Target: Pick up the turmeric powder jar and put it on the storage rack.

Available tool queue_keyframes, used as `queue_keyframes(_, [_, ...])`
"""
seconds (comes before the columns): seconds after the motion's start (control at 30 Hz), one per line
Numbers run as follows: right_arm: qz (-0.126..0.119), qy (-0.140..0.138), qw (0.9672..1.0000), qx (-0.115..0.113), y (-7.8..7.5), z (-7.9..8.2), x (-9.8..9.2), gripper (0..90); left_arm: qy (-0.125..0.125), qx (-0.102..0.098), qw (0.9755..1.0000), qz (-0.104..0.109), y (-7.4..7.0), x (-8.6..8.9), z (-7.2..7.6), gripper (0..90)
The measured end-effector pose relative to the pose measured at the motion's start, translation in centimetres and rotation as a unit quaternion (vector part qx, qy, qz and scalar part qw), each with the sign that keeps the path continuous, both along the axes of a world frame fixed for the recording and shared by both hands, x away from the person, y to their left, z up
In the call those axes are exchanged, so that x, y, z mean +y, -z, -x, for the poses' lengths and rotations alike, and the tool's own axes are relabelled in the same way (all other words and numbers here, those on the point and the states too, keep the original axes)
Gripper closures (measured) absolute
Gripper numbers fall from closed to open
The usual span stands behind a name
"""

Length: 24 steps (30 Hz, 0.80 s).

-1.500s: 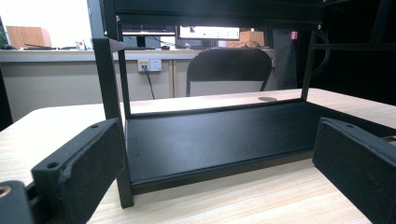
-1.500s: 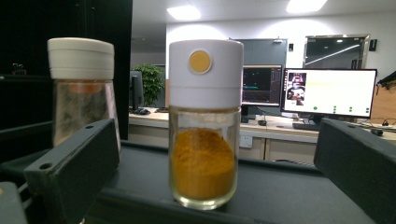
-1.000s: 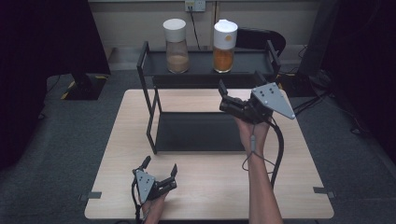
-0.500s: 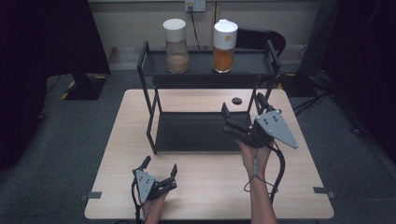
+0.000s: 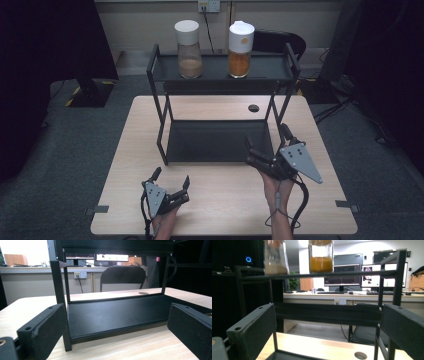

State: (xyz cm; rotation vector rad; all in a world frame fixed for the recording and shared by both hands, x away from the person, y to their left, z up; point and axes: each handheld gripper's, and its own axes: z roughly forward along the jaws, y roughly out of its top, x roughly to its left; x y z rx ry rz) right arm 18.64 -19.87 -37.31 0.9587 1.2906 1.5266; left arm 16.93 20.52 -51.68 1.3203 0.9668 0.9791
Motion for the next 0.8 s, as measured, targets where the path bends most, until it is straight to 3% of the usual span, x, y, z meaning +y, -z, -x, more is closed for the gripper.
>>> queue_keyframes(0.33, [0.001, 0.01, 0.9998, 0.018, 3.1, 1.2, 0.1, 0.0, 0.0, 0.0, 1.0, 0.0, 0.0, 0.0, 0.0, 1.6])
queue_keyframes(0.43, [-0.007, -0.002, 0.9995, 0.03, 3.9, 1.2, -0.3, 0.0, 0.0, 0.0, 1.0, 0.0, 0.0, 0.0, 0.0, 1.5])
queue_keyframes(0.57, [-0.003, 0.008, 0.9996, 0.025, 5.3, 1.6, 0.0, 0.0, 0.0, 0.0, 1.0, 0.0, 0.0, 0.0, 0.0, 1.6])
queue_keyframes(0.8, [0.006, 0.015, 0.9988, 0.046, 7.1, 2.0, 0.4, 0.0, 0.0, 0.0, 1.0, 0.0, 0.0, 0.0, 0.0, 1.6])
